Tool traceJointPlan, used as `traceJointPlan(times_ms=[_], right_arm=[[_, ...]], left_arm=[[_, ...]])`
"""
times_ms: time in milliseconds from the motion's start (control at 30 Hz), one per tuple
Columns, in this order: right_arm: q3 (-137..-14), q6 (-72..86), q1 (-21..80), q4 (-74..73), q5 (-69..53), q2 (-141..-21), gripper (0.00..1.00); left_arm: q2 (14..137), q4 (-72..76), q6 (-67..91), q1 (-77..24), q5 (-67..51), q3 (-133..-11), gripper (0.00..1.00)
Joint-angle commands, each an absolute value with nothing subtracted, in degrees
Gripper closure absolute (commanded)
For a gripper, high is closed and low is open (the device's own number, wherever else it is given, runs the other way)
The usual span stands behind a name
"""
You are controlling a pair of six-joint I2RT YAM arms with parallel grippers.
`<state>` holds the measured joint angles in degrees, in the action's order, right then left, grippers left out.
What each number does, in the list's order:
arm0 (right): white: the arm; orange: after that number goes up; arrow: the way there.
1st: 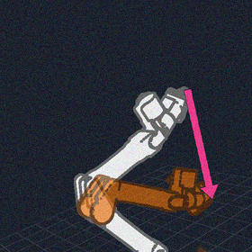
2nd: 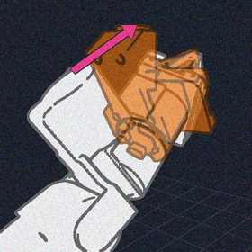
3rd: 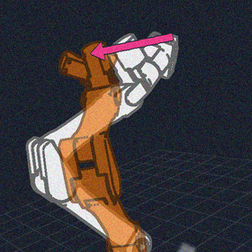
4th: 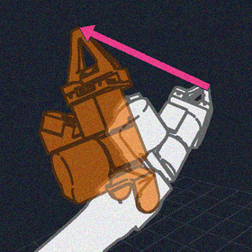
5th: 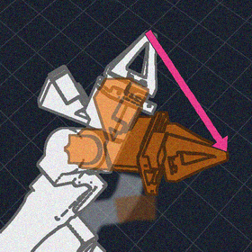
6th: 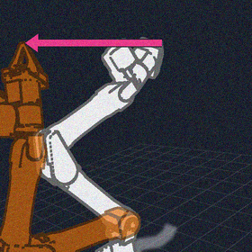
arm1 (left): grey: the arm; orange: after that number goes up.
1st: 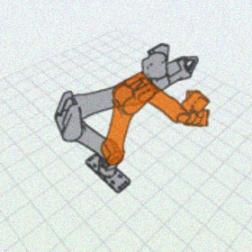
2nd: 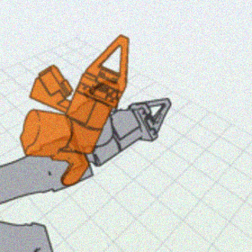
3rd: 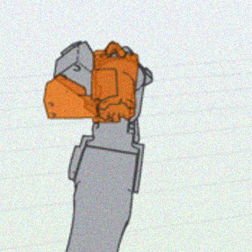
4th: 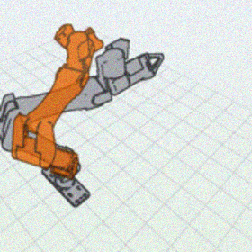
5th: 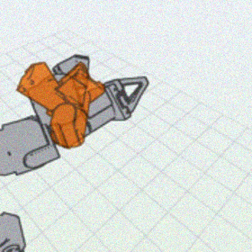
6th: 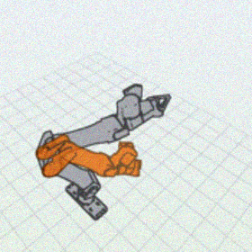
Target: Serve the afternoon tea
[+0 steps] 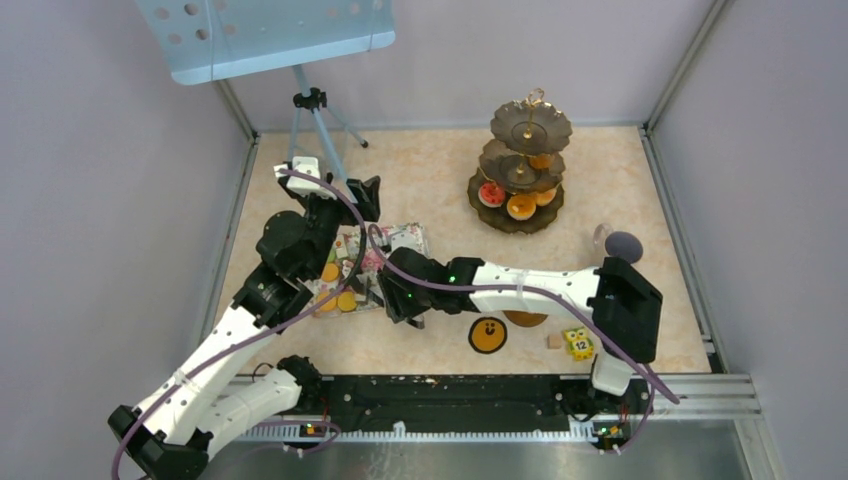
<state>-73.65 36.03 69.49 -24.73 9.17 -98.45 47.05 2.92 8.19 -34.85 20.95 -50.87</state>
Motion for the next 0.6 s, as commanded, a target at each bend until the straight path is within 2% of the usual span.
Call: traceJointPlan(times_ms=[0, 333, 567], right_arm=[[-78.0, 34.9, 70.9, -23.9, 9.7, -100.4, 0.52], [-82.3, 33.1, 72.1, -26.4, 10.4, -103.5, 0.52], [-87.3, 31.8, 74.1, -32.3, 16.4, -106.9, 0.52]], left_arm=[[47.5, 4.9, 7.9, -34.8, 20.9, -52.1, 0.01], [47.4, 5.0, 7.8, -34.7, 21.5, -52.0, 0.01], [47.5, 5.1, 7.7, -34.7, 21.6, -52.0, 0.01]])
